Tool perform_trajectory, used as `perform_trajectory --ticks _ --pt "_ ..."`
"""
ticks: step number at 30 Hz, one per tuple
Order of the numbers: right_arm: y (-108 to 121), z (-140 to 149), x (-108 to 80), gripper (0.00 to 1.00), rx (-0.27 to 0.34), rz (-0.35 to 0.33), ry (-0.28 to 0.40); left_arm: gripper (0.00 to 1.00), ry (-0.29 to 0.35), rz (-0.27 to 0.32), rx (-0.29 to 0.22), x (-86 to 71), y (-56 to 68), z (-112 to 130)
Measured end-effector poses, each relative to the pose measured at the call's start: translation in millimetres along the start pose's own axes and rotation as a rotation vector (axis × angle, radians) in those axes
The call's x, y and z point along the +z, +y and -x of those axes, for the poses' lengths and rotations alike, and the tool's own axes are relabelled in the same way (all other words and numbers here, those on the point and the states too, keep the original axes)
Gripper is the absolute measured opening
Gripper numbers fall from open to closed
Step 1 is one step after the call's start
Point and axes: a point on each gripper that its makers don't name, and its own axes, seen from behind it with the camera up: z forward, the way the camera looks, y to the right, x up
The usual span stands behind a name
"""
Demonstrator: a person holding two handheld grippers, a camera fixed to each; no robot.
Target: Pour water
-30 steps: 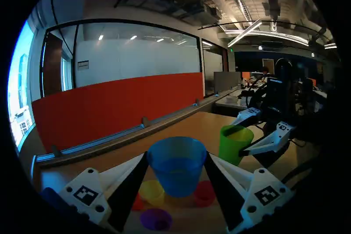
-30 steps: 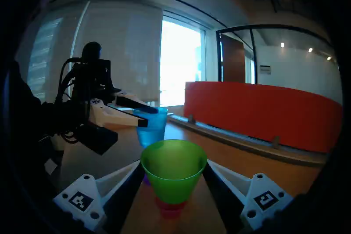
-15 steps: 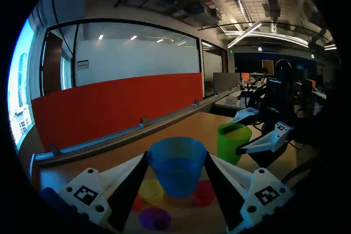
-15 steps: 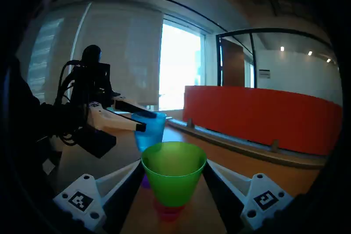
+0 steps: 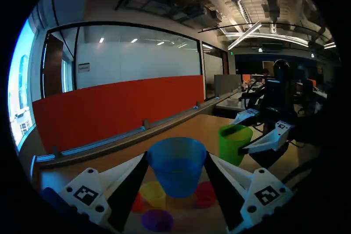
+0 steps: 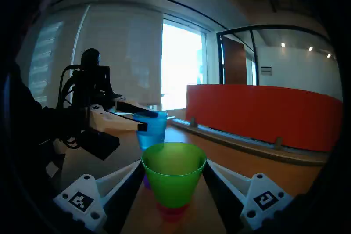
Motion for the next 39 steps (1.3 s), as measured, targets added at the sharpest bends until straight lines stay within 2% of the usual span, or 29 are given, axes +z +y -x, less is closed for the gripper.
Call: perform_trajectory --ticks 8,16,23,39 --pt "-3.7 3.6 1.5 0.91 0.000 -0.019 -0.010 0.88 0.021 -0.016 0.044 -1.7 -4.5 -7.4" --pt "-8.3 11.5 3.2 0.91 -0.003 -0.037 -0.024 0.88 0.032 -0.036 0.143 -2.5 -6.4 -15.0" --pt "-10.4 15.4 5.4 0.91 0.000 -0.048 -0.031 0.88 0.046 -0.042 0.239 -2.4 -1.2 -25.4" --pt "-19.5 26.4 9.9 0.91 0.011 -0.078 -0.048 0.88 0.063 -0.034 0.349 0.5 8.3 -40.1"
